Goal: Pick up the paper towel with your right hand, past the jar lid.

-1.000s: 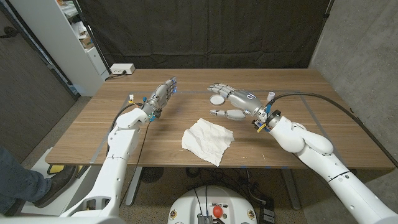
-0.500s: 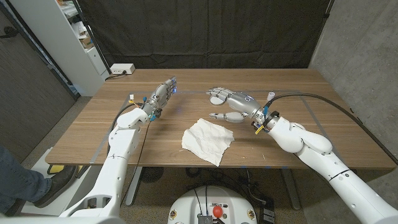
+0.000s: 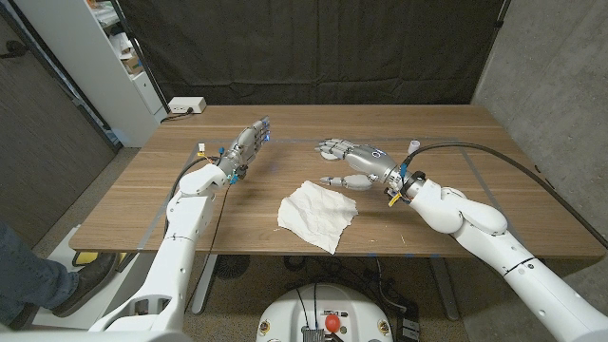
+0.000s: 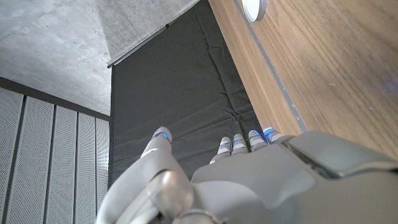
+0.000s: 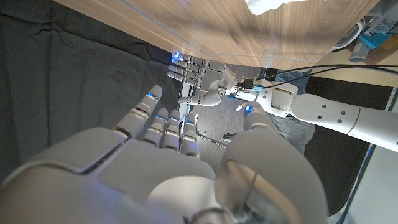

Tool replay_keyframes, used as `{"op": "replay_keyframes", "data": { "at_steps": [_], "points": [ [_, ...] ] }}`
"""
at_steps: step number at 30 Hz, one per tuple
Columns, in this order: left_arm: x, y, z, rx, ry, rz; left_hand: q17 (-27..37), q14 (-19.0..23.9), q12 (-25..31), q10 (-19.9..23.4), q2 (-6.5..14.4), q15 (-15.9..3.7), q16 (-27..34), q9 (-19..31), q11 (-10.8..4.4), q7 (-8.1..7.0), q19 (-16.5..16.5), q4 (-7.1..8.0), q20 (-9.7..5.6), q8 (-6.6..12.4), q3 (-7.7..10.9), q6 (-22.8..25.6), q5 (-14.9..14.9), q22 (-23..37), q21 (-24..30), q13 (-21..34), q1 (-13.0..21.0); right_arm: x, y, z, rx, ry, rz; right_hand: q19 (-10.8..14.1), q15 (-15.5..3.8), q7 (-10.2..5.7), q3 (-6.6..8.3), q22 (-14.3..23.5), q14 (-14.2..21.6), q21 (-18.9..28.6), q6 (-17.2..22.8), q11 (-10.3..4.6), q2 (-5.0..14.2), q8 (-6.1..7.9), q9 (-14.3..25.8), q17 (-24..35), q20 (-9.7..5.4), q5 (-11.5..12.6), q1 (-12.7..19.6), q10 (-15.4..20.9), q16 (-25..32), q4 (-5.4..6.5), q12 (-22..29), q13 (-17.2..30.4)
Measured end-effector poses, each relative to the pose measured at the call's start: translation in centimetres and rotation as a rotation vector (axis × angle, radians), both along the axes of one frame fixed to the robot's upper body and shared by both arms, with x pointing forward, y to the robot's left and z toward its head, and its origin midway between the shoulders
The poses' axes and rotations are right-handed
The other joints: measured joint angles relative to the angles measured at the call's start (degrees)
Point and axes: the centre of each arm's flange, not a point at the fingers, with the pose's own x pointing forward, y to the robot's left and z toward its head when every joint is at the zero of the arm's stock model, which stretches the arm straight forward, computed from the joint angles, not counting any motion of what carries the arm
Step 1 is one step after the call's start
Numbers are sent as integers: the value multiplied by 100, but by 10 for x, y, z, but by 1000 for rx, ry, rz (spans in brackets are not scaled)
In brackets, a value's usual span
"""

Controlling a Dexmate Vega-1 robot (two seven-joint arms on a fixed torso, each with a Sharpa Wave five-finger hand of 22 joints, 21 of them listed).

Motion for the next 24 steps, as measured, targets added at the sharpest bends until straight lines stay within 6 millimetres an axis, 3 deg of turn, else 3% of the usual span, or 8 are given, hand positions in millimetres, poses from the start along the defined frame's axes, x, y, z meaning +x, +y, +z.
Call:
{"op": "replay_keyframes", "data": {
  "at_steps": [24],
  "points": [
    [0,-1,2,2,-5,-1,0,0,0,0,30,0,0,0,0,0,0,1,0,0,0,0,0,0,0,0,-31,6,1,-6,-94,21,-34,5,18,7,47,0,22,0,6,21,60,0,0,0,5,0,60,20,0,-47,0,-1]
  ]
}}
